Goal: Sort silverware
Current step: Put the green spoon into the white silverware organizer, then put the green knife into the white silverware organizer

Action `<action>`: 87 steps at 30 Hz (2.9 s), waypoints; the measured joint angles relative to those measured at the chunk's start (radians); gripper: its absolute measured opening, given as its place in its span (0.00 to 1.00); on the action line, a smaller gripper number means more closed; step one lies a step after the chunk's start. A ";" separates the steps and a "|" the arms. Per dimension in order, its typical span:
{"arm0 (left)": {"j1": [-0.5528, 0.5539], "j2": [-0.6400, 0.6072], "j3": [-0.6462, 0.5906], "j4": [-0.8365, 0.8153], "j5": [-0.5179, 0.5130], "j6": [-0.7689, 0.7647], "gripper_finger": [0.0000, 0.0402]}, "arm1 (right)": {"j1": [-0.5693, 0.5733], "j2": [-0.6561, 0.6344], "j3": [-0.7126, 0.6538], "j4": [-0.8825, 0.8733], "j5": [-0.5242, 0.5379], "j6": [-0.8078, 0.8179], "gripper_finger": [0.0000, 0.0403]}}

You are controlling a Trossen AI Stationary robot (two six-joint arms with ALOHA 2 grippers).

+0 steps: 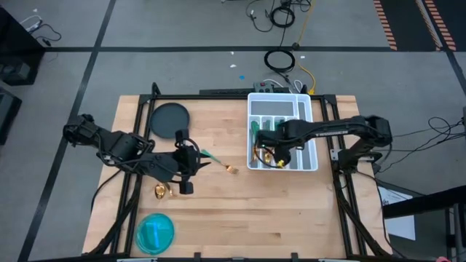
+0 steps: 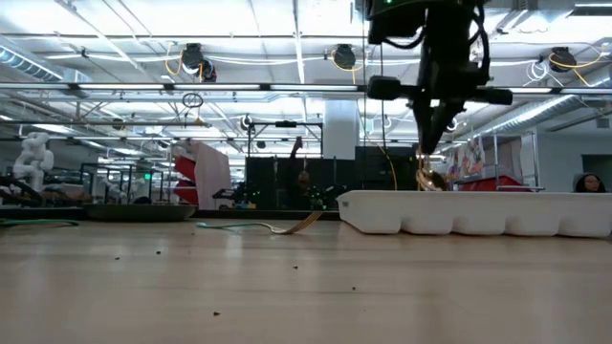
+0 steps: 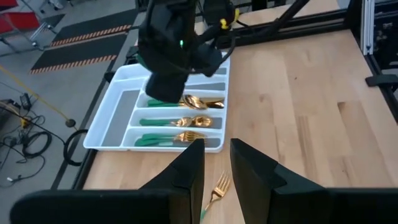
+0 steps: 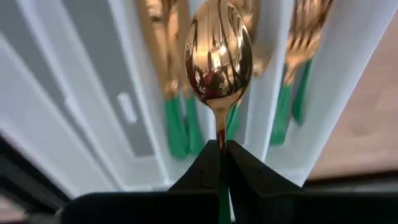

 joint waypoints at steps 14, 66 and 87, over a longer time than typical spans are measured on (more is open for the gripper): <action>0.000 0.000 0.000 -0.010 0.000 -0.013 0.21 | -0.019 0.098 0.000 0.112 -0.170 -0.095 0.00; 0.059 0.000 0.000 -0.071 -0.030 0.039 0.21 | -0.223 0.239 0.000 0.240 -0.469 -0.125 0.30; 0.035 -0.001 -0.259 -0.421 0.173 -0.218 0.21 | -0.228 -0.082 0.170 0.204 -0.385 0.240 0.39</action>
